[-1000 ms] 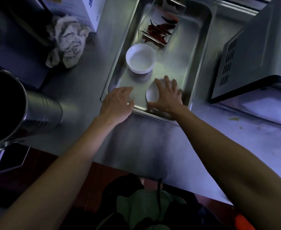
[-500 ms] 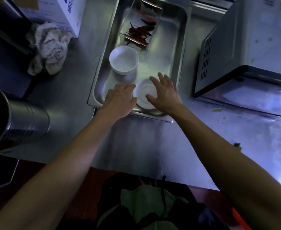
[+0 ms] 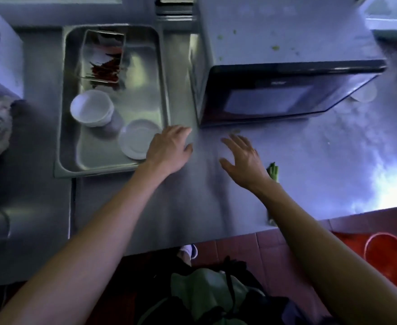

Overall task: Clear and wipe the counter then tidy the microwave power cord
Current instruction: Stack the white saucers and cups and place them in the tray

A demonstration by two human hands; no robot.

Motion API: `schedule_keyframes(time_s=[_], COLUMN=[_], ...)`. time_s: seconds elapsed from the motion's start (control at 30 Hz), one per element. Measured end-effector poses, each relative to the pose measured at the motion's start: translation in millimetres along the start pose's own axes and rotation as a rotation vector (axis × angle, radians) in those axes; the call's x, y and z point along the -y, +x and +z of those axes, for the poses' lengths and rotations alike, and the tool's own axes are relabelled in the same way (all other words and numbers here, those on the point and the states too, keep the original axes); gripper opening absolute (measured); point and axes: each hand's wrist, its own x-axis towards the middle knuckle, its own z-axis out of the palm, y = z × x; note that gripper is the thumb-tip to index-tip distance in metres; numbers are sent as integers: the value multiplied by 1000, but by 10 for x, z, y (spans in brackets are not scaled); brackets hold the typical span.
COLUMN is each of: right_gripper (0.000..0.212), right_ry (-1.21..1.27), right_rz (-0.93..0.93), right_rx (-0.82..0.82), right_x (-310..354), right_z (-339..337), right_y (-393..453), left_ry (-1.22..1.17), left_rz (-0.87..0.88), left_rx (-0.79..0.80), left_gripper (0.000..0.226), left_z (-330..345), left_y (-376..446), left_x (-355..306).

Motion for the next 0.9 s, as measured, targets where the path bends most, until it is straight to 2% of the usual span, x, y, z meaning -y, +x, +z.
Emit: schedule_keyframes(time_s=[0.43,0.7,0.9], right_gripper=[66,60,65], right_ry=[47,88,136], right_rz=[307,481,626], right_rx=[-62,-208,-306], right_x=[-1796,-2616,-3050], right_z=[-779,-1168,-1344], right_y=[-1937,-3061,-3812], left_ry=[173,301,369], left_rz=[246,441,610], left_rx=[135,201,245], left_gripper=[52,55,54], left_z=[706,1078,1371], left_y=[-374,-536,-597], left_x=[-2365,-3816,-4760])
